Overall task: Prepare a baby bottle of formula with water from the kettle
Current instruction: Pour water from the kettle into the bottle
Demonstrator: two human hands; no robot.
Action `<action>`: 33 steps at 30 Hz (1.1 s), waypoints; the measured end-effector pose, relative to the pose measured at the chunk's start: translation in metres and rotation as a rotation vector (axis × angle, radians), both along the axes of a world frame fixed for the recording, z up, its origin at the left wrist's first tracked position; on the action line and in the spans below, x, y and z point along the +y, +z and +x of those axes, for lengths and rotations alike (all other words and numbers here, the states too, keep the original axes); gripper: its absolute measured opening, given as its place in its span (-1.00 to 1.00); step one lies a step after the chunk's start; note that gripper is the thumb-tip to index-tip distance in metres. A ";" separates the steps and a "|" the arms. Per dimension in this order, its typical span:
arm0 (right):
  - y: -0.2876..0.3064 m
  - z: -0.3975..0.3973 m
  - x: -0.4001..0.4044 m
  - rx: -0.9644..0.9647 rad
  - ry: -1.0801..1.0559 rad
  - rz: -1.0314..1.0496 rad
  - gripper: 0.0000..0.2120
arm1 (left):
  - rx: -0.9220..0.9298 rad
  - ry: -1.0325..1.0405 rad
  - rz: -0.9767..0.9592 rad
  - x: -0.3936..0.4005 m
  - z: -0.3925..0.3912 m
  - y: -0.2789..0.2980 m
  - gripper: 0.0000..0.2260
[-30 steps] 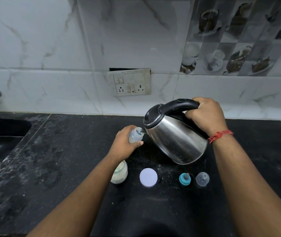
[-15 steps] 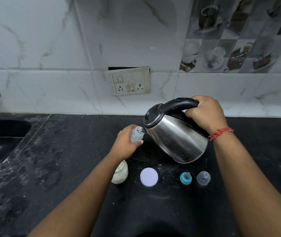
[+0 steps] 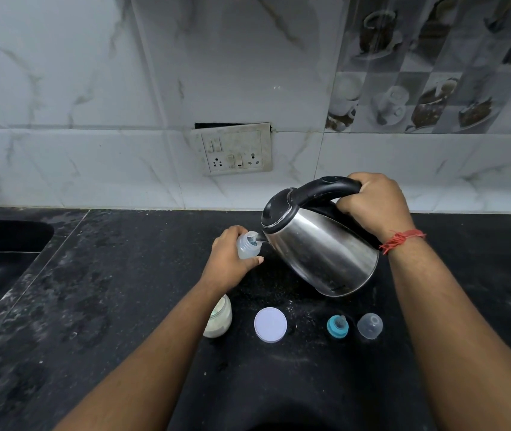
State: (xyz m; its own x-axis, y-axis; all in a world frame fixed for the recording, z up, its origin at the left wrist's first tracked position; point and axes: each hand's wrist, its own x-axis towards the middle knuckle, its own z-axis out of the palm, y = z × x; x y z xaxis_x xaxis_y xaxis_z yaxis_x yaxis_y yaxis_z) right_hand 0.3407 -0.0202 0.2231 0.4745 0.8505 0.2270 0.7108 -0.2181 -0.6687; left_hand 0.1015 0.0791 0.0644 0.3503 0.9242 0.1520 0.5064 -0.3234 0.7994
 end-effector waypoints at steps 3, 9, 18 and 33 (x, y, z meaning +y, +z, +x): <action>0.001 0.000 0.000 -0.004 0.007 0.001 -0.90 | -0.005 -0.034 -0.019 0.000 0.000 0.000 -0.56; 0.005 0.000 0.002 -0.021 0.003 0.004 -0.90 | -0.002 -0.101 -0.009 -0.004 0.000 0.005 -0.61; 0.009 0.000 0.000 -0.026 0.016 0.016 -0.90 | -0.048 -0.029 -0.037 -0.004 0.000 0.008 -0.56; 0.000 0.004 0.000 0.046 0.032 0.035 -0.89 | -0.069 -0.041 -0.085 -0.013 -0.003 0.010 -0.59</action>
State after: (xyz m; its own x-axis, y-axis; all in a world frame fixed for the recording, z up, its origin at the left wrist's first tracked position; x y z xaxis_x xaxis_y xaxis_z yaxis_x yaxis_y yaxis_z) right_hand 0.3450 -0.0206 0.2235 0.4581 0.8572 0.2354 0.6855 -0.1721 -0.7075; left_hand 0.0986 0.0660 0.0749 0.3792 0.9200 0.0991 0.4370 -0.2724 0.8572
